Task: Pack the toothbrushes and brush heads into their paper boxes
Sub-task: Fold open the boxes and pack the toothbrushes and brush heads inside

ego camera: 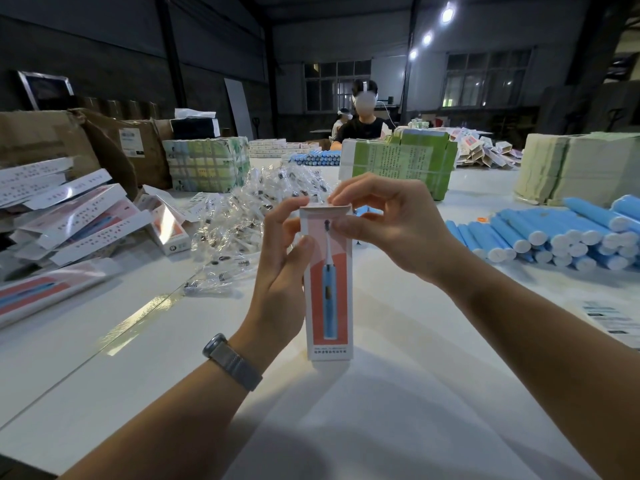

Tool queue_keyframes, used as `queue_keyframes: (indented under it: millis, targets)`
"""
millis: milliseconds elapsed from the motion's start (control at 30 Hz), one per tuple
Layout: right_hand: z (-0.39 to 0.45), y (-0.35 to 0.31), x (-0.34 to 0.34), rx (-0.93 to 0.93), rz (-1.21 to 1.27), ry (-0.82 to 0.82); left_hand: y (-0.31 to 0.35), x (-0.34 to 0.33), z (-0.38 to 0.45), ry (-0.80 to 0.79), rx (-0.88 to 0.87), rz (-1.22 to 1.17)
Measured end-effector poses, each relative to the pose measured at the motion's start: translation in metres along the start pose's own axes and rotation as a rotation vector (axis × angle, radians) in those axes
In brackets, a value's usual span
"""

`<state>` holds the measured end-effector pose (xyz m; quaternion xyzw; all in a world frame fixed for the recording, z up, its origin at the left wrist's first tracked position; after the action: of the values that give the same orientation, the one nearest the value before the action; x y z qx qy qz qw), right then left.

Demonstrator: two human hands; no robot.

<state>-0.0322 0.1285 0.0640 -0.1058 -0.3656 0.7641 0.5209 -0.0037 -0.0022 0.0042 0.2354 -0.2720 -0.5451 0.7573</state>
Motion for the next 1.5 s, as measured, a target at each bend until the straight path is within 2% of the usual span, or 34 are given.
queue_keyframes:
  millis: [333, 500, 800, 1033, 1233, 1500]
  targets:
    - [0.001, -0.001, -0.003, 0.030, 0.002, 0.009, 0.006, 0.000, -0.005, 0.069, -0.053, 0.064]
    - [0.001, -0.002, -0.004, -0.006, 0.104, 0.041, 0.008, -0.001, -0.006, 0.062, -0.057, 0.059]
    - [0.001, -0.005, -0.006, -0.018, 0.033, 0.042, 0.013, 0.006, -0.002, 0.107, -0.050, 0.079]
    - [0.003, -0.012, -0.009, 0.012, -0.002, -0.005, 0.023, 0.013, 0.001, 0.209, -0.065, 0.154]
    - [0.007, -0.020, -0.009, 0.021, -0.031, -0.062, 0.027, 0.011, 0.002, 0.186, -0.109, 0.182]
    - [0.005, -0.022, -0.012, 0.043, -0.109, -0.041, 0.025, 0.007, -0.003, 0.161, -0.198, 0.194]
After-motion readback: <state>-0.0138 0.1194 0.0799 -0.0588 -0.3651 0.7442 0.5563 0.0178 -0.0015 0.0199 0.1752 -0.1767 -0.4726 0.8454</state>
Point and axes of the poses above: each hand's wrist, its own z-axis towards the middle knuckle, its own x-axis out of the back of the hand, y = z × x, the point moved 9 cm from there along z, towards the middle knuckle, and after that the axes turned 12 degrees about z, right-handed, at the moved point
